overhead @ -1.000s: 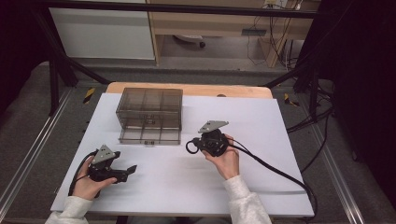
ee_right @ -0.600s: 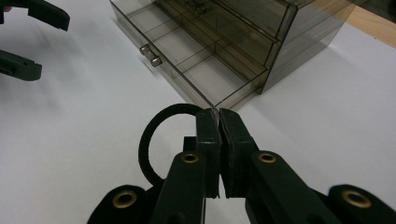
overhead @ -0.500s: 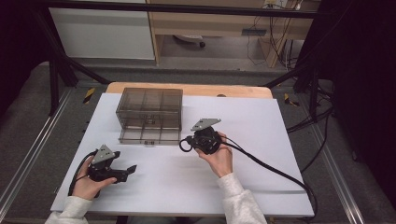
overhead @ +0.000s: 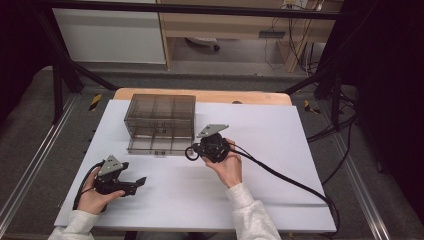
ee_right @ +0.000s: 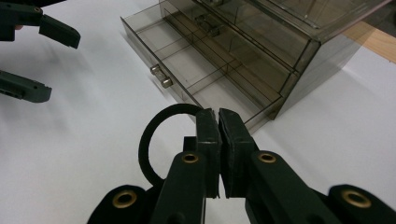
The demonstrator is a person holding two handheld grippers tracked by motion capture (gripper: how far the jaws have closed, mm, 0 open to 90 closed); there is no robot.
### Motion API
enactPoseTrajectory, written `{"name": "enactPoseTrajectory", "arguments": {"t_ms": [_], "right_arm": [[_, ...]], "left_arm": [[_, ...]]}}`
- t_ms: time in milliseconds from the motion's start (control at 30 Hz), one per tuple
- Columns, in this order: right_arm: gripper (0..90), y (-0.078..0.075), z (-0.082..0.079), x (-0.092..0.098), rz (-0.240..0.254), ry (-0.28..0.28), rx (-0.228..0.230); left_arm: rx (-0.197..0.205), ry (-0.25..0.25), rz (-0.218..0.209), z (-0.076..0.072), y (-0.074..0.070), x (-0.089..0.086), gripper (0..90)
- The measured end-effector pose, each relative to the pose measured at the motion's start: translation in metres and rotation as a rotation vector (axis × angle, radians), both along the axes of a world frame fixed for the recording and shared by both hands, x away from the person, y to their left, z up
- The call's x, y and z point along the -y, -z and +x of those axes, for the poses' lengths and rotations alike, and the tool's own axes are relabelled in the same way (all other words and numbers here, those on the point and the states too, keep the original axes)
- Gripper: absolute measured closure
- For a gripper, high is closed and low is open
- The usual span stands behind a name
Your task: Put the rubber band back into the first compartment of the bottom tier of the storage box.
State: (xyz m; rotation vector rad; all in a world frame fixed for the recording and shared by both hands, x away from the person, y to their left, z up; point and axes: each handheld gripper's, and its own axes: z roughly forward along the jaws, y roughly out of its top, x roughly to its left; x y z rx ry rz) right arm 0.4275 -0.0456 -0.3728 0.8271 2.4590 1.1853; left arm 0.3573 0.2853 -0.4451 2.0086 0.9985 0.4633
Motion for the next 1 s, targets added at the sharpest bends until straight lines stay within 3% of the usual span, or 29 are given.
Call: {"name": "enactPoseTrajectory", "arguments": {"t_ms": [1000], "right_arm": [[87.6,0.003,0.017,-0.045,0.001,-0.042,0.014]], "left_arm": [[-0.001,0.003,-0.002,0.000,-0.001,-0.001,10.3]]}}
